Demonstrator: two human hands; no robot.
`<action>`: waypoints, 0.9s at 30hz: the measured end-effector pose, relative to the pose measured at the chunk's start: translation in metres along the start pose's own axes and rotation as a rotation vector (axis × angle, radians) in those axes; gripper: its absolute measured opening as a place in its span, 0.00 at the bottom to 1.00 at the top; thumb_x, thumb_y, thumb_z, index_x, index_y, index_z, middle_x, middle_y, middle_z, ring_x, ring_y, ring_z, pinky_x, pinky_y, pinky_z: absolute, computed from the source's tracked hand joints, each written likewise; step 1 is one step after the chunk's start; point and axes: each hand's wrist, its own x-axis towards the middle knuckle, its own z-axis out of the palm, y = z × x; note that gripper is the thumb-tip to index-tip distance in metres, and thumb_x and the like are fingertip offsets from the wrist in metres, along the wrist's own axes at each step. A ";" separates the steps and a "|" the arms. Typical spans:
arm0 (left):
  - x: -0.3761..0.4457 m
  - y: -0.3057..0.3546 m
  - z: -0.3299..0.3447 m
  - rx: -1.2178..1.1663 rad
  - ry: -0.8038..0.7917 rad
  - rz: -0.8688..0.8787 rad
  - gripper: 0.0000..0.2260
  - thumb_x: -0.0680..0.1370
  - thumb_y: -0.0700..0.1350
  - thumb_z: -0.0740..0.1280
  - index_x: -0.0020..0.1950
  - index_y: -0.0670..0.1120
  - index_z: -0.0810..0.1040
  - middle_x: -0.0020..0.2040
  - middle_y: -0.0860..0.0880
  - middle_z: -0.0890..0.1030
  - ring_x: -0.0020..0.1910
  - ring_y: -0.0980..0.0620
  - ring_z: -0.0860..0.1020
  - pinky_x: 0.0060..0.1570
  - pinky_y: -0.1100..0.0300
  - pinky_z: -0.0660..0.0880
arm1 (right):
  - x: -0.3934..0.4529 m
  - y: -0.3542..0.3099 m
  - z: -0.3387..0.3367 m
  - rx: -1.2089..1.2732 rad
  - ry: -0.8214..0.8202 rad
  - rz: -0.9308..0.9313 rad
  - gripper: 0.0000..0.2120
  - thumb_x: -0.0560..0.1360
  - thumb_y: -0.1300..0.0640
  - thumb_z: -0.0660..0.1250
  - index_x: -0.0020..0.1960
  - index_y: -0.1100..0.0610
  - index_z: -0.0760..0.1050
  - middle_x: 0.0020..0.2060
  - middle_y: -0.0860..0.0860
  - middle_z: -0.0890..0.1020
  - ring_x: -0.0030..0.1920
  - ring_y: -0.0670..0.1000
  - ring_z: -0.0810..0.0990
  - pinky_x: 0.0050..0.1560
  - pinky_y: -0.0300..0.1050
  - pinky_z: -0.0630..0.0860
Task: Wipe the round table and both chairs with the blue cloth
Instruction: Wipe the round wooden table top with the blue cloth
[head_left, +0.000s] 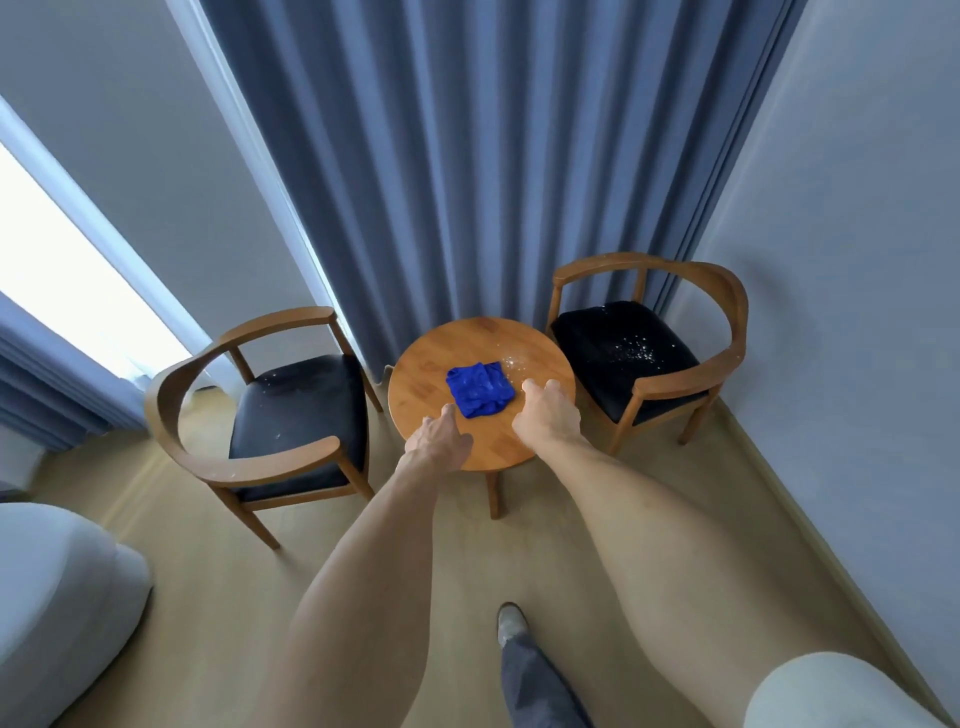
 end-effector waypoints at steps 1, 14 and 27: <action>0.018 -0.001 -0.003 -0.010 -0.001 -0.016 0.27 0.78 0.49 0.61 0.76 0.52 0.58 0.61 0.44 0.74 0.54 0.44 0.78 0.50 0.50 0.78 | 0.019 -0.004 0.005 0.014 -0.010 -0.012 0.17 0.76 0.60 0.63 0.64 0.53 0.70 0.58 0.55 0.72 0.55 0.55 0.75 0.48 0.48 0.76; 0.217 -0.012 -0.010 -0.043 -0.123 -0.185 0.24 0.79 0.50 0.59 0.75 0.49 0.61 0.64 0.43 0.73 0.55 0.42 0.78 0.50 0.50 0.77 | 0.217 -0.041 0.072 0.051 -0.213 0.042 0.19 0.76 0.61 0.63 0.66 0.55 0.69 0.60 0.56 0.73 0.56 0.58 0.76 0.52 0.49 0.72; 0.459 -0.018 0.003 -0.048 -0.269 -0.109 0.22 0.80 0.46 0.58 0.74 0.48 0.63 0.67 0.42 0.70 0.56 0.42 0.77 0.46 0.52 0.74 | 0.412 -0.071 0.194 -0.003 -0.377 0.233 0.21 0.75 0.61 0.63 0.67 0.54 0.69 0.63 0.57 0.71 0.62 0.58 0.72 0.54 0.52 0.77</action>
